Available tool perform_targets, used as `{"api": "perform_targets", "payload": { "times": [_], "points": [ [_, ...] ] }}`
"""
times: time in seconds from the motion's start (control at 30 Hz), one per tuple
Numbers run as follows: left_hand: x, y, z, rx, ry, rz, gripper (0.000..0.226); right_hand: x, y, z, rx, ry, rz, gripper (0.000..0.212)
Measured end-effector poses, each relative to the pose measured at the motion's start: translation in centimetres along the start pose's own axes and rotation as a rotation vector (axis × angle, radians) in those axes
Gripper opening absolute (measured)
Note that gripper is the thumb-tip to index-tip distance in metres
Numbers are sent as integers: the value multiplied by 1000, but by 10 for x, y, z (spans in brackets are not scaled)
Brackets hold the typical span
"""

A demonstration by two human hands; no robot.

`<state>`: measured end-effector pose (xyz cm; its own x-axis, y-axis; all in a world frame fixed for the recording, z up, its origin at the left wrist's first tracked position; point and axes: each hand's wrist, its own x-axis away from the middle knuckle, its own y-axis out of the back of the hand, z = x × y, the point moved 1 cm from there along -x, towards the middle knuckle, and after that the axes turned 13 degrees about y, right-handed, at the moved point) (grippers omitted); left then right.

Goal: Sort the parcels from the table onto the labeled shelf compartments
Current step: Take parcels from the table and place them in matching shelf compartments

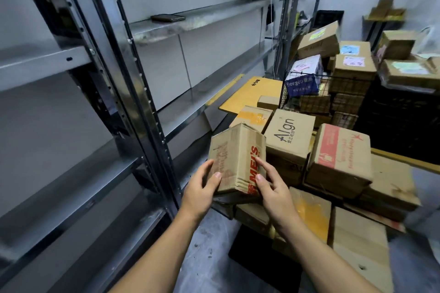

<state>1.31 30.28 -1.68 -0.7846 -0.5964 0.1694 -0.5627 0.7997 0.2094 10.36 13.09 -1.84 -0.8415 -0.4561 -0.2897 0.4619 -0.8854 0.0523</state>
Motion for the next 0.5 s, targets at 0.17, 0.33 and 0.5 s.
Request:
{"api": "perform_targets", "payload": {
  "times": [0.17, 0.33, 0.5],
  "points": [
    [15, 1, 1, -108, -70, -227, 46, -9, 15, 16, 219, -29, 119, 33],
    [27, 0, -14, -111, -136, -345, 59, -11, 7, 27, 124, -78, 146, 59],
    [37, 6, -27, -3, -198, -361, 43, -8, 4, 26, -61, -103, 66, 53]
  ]
}}
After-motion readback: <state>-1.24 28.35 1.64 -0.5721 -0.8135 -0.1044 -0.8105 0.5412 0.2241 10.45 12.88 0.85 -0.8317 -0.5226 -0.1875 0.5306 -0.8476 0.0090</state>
